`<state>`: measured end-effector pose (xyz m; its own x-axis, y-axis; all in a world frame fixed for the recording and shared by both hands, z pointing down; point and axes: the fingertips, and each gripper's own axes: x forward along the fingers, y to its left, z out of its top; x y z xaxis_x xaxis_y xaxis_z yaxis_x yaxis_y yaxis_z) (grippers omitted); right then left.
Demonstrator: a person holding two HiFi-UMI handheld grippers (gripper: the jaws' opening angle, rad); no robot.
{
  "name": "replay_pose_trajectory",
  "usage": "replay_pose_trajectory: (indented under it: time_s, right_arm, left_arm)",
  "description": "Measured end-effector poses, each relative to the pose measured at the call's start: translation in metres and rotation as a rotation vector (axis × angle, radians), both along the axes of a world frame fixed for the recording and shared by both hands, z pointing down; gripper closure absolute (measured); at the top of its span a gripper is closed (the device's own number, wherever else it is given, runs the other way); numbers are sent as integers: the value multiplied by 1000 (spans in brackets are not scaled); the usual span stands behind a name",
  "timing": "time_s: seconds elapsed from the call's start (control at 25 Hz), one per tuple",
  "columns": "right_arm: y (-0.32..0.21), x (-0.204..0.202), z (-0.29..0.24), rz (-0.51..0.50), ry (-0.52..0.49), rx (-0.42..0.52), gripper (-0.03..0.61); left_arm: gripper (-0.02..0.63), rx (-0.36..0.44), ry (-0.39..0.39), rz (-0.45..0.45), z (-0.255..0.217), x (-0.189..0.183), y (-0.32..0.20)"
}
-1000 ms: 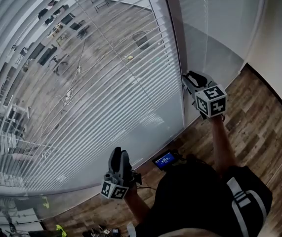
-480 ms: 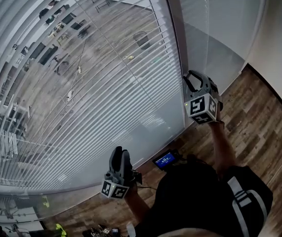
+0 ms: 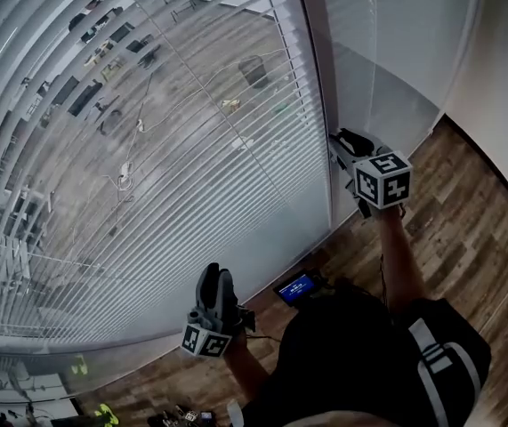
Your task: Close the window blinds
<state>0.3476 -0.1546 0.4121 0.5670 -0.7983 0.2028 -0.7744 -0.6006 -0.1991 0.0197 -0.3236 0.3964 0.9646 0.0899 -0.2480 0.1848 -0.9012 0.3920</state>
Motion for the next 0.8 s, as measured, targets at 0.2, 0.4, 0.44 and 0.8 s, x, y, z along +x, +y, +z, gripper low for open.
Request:
replay_pose_trajectory:
  time_s: [0.2, 0.4, 0.44, 0.8]
  right_arm:
    - [0, -6, -4, -11, 147, -74, 446]
    - [-2, -7, -6, 64, 402, -321, 440]
    - [-3, -7, -6, 70, 424, -347, 440]
    - [0, -3, -3, 56, 162, -147, 448]
  left_arm:
    - [476, 2, -2, 2, -1, -3, 0]
    - [476, 2, -3, -5, 1, -1, -3]
    - [476, 1, -5, -7, 2, -2, -3]
    - [476, -2, -6, -22, 1, -6, -5]
